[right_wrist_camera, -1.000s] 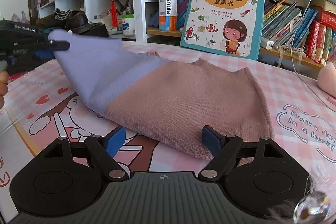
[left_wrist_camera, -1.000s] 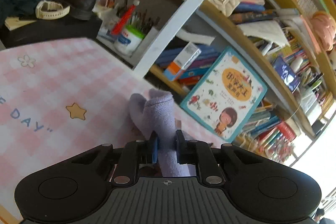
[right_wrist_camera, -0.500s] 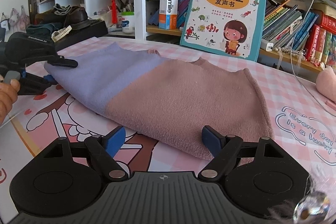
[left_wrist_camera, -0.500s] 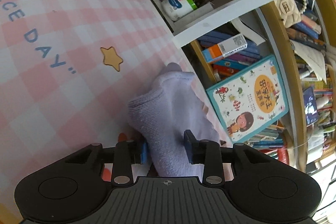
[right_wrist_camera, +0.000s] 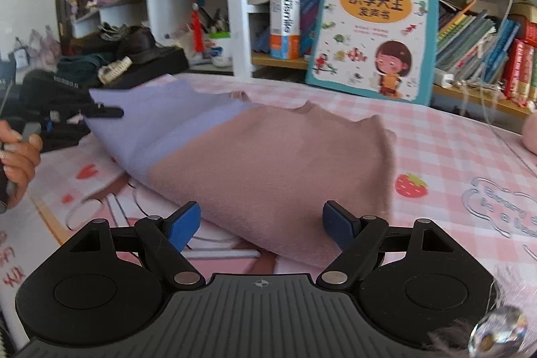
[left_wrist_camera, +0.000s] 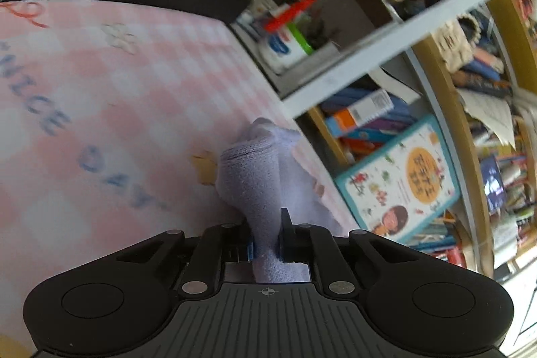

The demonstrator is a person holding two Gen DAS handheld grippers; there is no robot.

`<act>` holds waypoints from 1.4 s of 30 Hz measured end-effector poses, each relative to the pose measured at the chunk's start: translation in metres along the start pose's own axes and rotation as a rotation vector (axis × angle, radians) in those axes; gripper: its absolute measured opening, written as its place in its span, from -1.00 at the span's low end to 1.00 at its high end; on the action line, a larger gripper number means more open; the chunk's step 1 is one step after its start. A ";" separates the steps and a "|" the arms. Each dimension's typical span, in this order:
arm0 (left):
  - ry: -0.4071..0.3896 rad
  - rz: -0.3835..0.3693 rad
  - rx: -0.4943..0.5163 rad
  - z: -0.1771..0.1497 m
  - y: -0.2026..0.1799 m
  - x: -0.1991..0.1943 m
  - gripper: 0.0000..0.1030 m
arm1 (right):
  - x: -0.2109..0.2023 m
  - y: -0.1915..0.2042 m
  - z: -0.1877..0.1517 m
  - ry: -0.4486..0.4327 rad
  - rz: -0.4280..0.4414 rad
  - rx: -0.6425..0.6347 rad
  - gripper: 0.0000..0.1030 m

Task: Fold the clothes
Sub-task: 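Grasp the lavender end of the folded sweater with the left tool, then lift the lavender end with the left tool and fold it over the pink half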

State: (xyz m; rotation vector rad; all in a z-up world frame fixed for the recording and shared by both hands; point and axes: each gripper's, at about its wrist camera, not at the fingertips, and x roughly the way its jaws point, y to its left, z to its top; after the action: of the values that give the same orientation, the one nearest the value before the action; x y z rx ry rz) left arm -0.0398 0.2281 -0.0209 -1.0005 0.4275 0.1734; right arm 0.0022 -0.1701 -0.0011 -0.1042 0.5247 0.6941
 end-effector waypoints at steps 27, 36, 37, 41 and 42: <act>-0.001 0.000 -0.065 0.007 0.023 0.001 -0.62 | 0.037 -0.098 0.025 0.060 0.121 -0.084 -0.06; -0.050 0.040 0.061 0.004 -0.009 -0.006 -0.77 | 0.044 -0.098 0.025 0.080 0.162 -0.145 -0.14; -0.061 0.037 0.086 0.004 -0.017 -0.008 -0.78 | 0.044 -0.099 0.025 0.081 0.164 -0.143 -0.14; -0.094 0.012 0.185 0.001 -0.052 -0.014 -0.79 | 0.045 -0.102 0.025 0.083 0.172 -0.126 -0.14; -0.100 0.003 0.213 -0.001 -0.061 -0.015 -0.79 | 0.046 -0.102 0.024 0.083 0.173 -0.121 -0.14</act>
State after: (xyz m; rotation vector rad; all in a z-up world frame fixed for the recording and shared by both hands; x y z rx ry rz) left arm -0.0332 0.1957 0.0326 -0.7788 0.3482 0.1761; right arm 0.1070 -0.2158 -0.0106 -0.2030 0.5760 0.8939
